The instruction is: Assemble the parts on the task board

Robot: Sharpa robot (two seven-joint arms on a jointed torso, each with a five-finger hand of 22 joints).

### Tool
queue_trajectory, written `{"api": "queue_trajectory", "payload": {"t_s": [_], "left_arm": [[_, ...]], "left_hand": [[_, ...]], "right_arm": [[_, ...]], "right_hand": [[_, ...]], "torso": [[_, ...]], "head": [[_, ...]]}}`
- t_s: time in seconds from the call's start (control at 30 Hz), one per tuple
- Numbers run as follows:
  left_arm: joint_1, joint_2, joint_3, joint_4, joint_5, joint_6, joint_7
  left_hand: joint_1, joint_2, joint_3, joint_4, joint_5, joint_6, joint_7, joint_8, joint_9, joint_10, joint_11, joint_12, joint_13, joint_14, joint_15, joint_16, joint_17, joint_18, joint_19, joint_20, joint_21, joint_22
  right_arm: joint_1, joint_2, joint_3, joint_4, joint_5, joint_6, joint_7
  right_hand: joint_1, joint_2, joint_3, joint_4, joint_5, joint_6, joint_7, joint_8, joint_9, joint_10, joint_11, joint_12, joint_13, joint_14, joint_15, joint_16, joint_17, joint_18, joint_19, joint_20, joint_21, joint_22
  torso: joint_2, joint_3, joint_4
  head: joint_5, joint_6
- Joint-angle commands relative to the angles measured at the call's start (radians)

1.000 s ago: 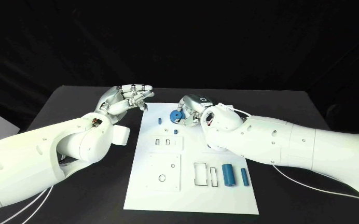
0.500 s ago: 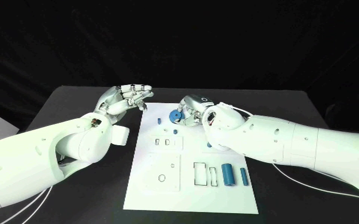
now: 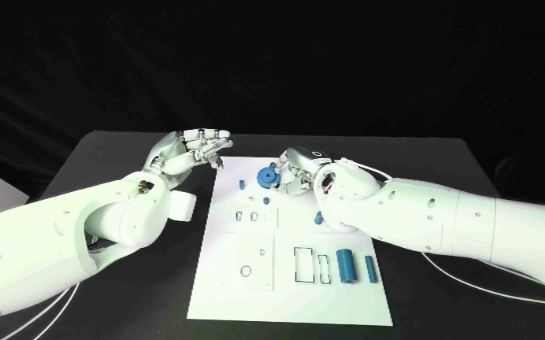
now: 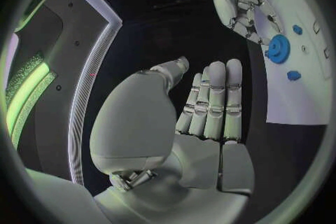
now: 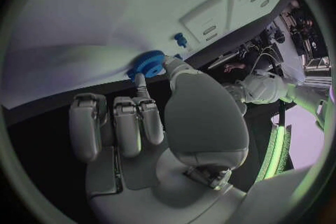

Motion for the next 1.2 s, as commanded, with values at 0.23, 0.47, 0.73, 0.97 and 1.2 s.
{"api": "queue_trajectory", "payload": {"t_s": [0.23, 0.47, 0.73, 0.97, 1.2], "left_arm": [[0.001, 0.0, 0.001, 0.003, 0.004, 0.005, 0.007], [0.001, -0.003, 0.001, 0.005, 0.002, 0.003, 0.008], [0.001, -0.003, 0.001, 0.004, 0.001, 0.003, 0.008], [0.001, 0.0, 0.001, 0.002, 0.0, 0.004, 0.008], [0.001, 0.002, 0.001, 0.0, 0.0, 0.004, 0.007]], "left_hand": [[0.0, 0.005, 0.002, -0.001, 0.003, -0.01, 0.001, -0.002, 0.001, -0.006, -0.001, 0.007, 0.001, -0.005, 0.003, 0.004, -0.002, 0.014, -0.007, 0.003, 0.006, 0.001], [0.0, 0.005, 0.002, -0.001, 0.003, -0.01, 0.001, -0.002, 0.001, -0.006, -0.001, 0.007, 0.001, -0.005, 0.003, 0.004, -0.002, 0.014, -0.007, 0.003, 0.006, 0.001], [0.001, 0.004, 0.004, -0.003, 0.002, -0.011, 0.002, -0.002, 0.002, -0.008, 0.0, 0.007, 0.001, -0.005, 0.003, 0.005, -0.002, 0.014, -0.009, 0.004, 0.009, 0.003], [0.001, 0.004, 0.004, -0.003, 0.002, -0.011, 0.002, -0.002, 0.002, -0.008, 0.0, 0.007, 0.001, -0.005, 0.003, 0.005, -0.002, 0.014, -0.009, 0.004, 0.009, 0.003], [0.001, 0.004, 0.004, -0.003, 0.002, -0.011, 0.002, -0.002, 0.002, -0.008, 0.0, 0.007, 0.001, -0.005, 0.003, 0.005, -0.002, 0.014, -0.009, 0.004, 0.009, 0.003]], "right_arm": [[-0.003, -0.013, -0.002, 0.014, 0.013, 0.009, 0.008], [0.0, -0.046, -0.002, 0.045, 0.01, -0.076, 0.012], [0.012, -0.052, 0.001, 0.046, 0.014, -0.084, 0.014], [0.014, -0.025, 0.001, 0.02, 0.029, -0.007, 0.021], [0.013, 0.007, 0.001, -0.014, 0.045, 0.063, 0.027]], "right_hand": [[-0.013, 0.0, -0.008, 0.0, 0.006, 0.015, -0.002, -0.001, 0.003, 0.108, 0.002, 0.004, 0.263, 0.104, 0.005, 0.005, 0.263, -0.017, 0.044, 0.005, 0.008, 0.169], [-0.014, 0.0, -0.01, 0.0, 0.005, 0.02, -0.003, 0.001, 0.004, 0.108, 0.001, 0.004, 0.263, 0.104, 0.004, 0.005, 0.263, -0.018, 0.046, 0.004, 0.01, 0.171], [-0.007, -0.002, -0.017, -0.002, 0.003, 0.001, 0.002, -0.015, 0.0, 0.108, 0.004, 0.004, 0.263, 0.104, 0.005, 0.005, 0.263, -0.018, 0.046, 0.003, 0.011, 0.172], [-0.008, -0.004, -0.026, -0.001, -0.003, -0.011, 0.007, -0.027, -0.002, 0.108, 0.008, 0.004, 0.263, 0.104, 0.008, 0.005, 0.263, -0.017, 0.044, 0.006, 0.007, 0.169], [-0.019, 0.001, -0.042, 0.002, -0.006, -0.021, 0.011, -0.038, -0.005, 0.108, 0.013, 0.004, 0.263, 0.104, 0.012, 0.005, 0.263, -0.017, 0.042, 0.009, 0.004, 0.167]], "torso": [[0.0, -0.0006, 0.0018], [-0.001, -0.0017, 0.0], [0.0, -0.0007, 0.0028], [0.001, -0.0011, 0.0041], [0.001, -0.0014, 0.0042]], "head": [[-0.003, 0.0], [-0.001, 0.001], [-0.003, 0.002], [-0.004, 0.0], [-0.003, -0.003]]}}
